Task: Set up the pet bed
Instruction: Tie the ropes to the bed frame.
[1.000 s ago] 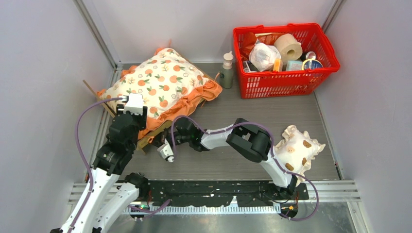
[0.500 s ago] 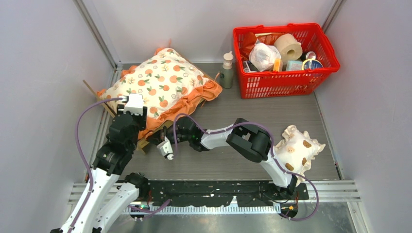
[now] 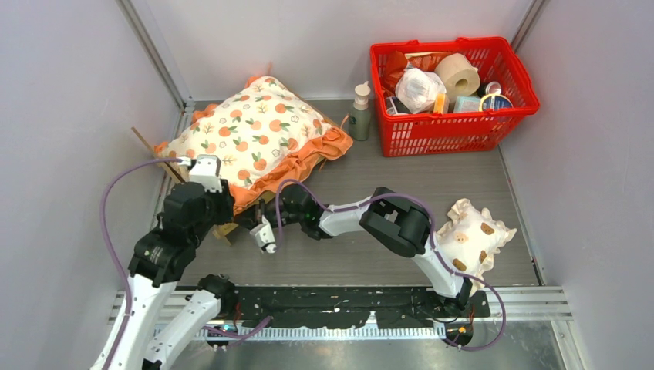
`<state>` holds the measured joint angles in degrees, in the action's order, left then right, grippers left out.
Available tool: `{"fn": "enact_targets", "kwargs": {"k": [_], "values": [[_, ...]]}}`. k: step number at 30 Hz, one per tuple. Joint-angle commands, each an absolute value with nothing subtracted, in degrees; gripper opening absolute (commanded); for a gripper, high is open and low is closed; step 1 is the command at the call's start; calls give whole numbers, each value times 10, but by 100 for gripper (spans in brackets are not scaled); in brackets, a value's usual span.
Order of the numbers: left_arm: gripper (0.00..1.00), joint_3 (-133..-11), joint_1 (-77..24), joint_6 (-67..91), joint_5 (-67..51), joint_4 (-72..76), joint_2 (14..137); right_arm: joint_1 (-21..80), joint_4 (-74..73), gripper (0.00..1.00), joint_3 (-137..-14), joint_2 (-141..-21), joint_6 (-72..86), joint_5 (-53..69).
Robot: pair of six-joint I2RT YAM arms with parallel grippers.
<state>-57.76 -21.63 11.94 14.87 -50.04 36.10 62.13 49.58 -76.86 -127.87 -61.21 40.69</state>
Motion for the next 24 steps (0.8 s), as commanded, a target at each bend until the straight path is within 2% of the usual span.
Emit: {"fn": "enact_targets", "kwargs": {"k": [1, 14, 24], "values": [[33, -534, -214, 169, 79, -505, 388, 617, 515, 5, -770, -1239, -619, 420], [39, -497, -204, 181, 136, -468, 441, 617, 529, 5, -769, -1240, -606, 425], [36, -507, -203, 167, 127, -495, 454, 617, 529, 5, -767, -1237, -605, 426]]}}
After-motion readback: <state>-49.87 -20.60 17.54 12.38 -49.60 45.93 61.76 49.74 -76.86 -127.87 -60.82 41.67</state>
